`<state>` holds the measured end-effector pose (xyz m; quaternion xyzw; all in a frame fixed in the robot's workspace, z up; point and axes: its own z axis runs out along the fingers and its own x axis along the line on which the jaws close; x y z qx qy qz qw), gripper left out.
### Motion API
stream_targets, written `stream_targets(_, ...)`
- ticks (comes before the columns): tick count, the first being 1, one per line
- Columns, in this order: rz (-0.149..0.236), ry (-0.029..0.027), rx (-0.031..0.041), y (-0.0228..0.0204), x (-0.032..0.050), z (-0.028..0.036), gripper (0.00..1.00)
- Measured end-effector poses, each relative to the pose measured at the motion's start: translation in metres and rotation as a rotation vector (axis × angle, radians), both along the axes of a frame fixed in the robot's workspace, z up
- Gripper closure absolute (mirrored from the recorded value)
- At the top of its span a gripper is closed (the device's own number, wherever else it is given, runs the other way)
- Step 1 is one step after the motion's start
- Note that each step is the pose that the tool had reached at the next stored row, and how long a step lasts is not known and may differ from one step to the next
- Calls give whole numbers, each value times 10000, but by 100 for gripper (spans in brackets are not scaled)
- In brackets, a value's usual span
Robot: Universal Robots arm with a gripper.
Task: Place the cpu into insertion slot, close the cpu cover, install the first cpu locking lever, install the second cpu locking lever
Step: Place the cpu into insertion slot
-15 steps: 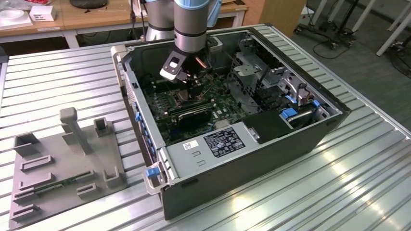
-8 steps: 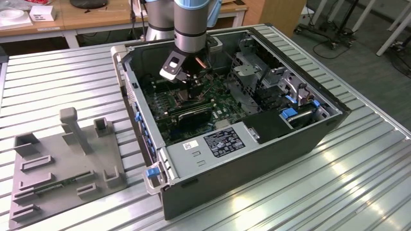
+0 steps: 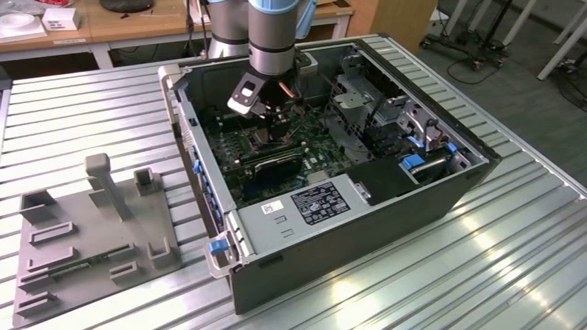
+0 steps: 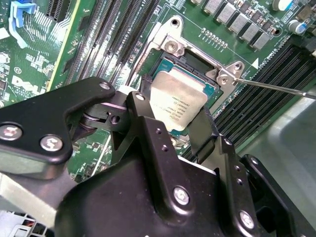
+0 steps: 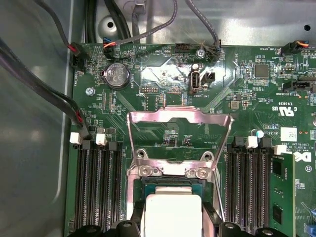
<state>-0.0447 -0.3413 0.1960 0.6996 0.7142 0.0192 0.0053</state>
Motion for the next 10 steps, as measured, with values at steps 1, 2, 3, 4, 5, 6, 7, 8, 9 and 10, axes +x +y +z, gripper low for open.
stream_targets(1, -3, 0, 0, 0, 0, 0, 46)
stream_targets(2, -3, 0, 0, 0, 0, 0, 46)
stream_targets(3, -4, -1, 2, 0, 0, 0, 46)
stream_targets(4, -4, -1, 8, 1, 0, 0, 46)
stream_targets(5, -5, 0, 12, 0, 0, 1, 46)
stream_targets(6, -5, -1, 19, 0, 0, 2, 46)
stream_targets(7, -4, -1, 21, 1, 0, 3, 46)
stream_targets(8, -4, -1, 23, 1, 0, 3, 46)
stream_targets(9, -11, -1, 23, 0, 0, 3, 46)
stream_targets(10, -42, 0, 23, 0, 0, 3, 46)
